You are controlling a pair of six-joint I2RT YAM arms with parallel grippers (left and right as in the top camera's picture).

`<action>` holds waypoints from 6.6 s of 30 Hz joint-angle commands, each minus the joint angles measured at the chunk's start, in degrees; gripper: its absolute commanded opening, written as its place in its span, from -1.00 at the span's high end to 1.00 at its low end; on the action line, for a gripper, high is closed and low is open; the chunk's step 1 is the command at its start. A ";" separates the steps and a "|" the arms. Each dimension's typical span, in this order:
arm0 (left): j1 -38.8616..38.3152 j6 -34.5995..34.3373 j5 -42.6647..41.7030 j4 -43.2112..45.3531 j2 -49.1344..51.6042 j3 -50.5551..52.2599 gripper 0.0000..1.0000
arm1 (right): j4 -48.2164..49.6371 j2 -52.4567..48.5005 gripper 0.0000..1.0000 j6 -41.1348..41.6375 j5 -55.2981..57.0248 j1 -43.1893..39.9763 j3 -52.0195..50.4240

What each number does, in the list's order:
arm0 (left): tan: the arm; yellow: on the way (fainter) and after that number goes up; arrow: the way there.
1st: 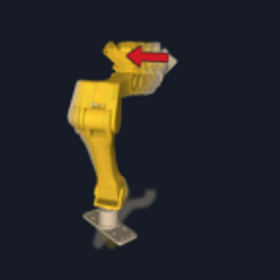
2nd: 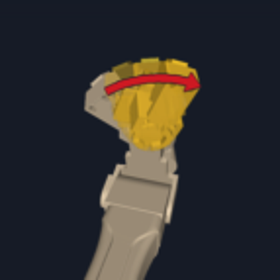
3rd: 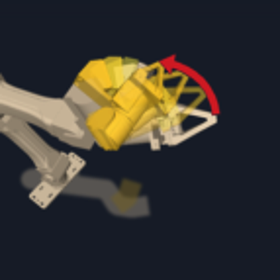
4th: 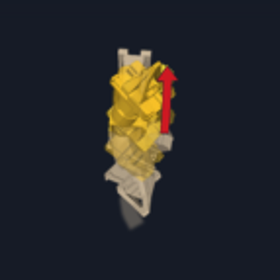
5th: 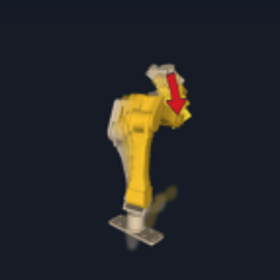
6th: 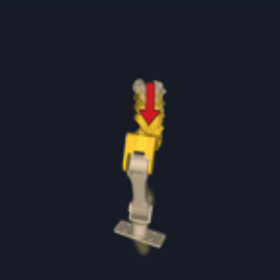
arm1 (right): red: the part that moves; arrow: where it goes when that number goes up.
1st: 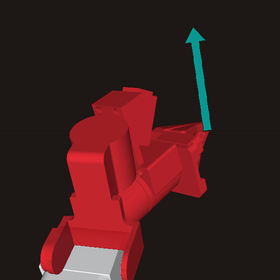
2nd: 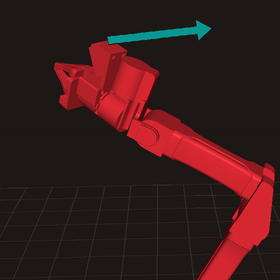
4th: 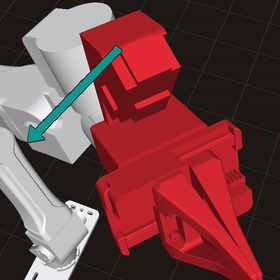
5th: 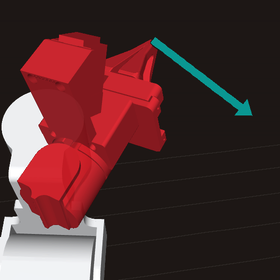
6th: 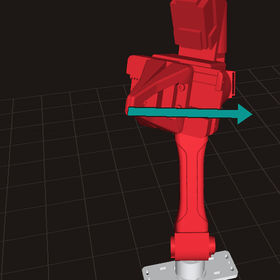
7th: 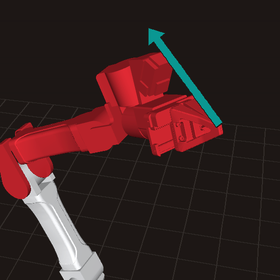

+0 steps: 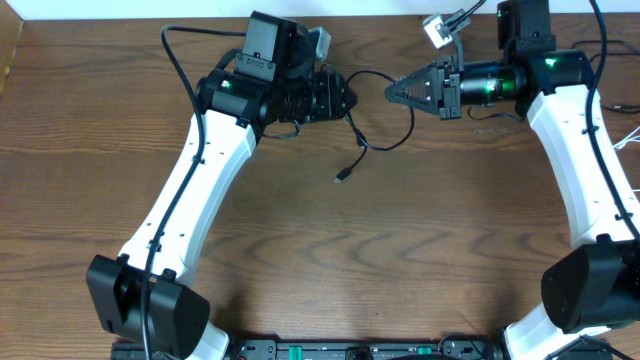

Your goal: Untangle cables

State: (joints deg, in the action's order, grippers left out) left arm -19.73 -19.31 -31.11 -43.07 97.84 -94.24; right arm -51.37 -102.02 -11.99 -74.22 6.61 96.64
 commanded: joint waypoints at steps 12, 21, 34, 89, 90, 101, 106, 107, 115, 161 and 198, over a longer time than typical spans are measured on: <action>-0.26 1.46 0.52 -2.71 5.25 0.28 0.61 | 1.88 1.90 0.98 7.91 0.37 -0.07 0.02; -0.61 1.09 -4.96 0.42 5.25 0.28 0.62 | 1.92 1.90 0.98 10.08 4.00 0.68 0.02; -1.97 4.22 -9.88 -0.46 5.35 0.28 0.31 | 1.90 1.90 0.98 11.32 6.34 0.68 0.02; -1.44 -32.48 -27.28 52.26 1.77 0.26 0.85 | 24.28 2.19 -0.34 21.20 16.13 0.33 -21.57; -1.38 -31.12 -26.53 52.19 1.77 0.26 0.85 | 24.44 2.86 -0.35 21.07 16.17 -0.13 -21.53; -0.44 -26.08 -20.20 41.42 1.81 0.26 0.85 | 25.00 16.92 -0.40 20.06 21.62 -5.11 -21.53; -0.44 -26.10 -18.93 38.58 1.81 0.26 0.85 | 25.29 20.00 -0.36 20.74 27.39 -5.07 -21.53; -0.44 -26.12 -18.93 38.58 1.81 0.26 0.85 | 25.27 20.17 -0.34 22.16 30.03 -5.07 -21.53; -0.44 -23.06 -18.93 33.53 1.81 0.26 0.85 | 25.18 20.15 0.83 26.43 33.53 -5.03 -21.53; -1.90 8.94 27.06 -0.98 3.41 0.26 0.39 | -9.33 14.78 0.98 27.39 71.32 -43.95 20.68; -1.79 7.91 27.30 -0.17 3.43 0.28 -1.00 | -44.11 26.40 -0.99 10.99 43.32 -34.27 20.68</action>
State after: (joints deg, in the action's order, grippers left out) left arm -21.58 -11.77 -4.16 -43.11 101.14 -93.14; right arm -93.91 -79.70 -4.86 -29.82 -28.10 116.66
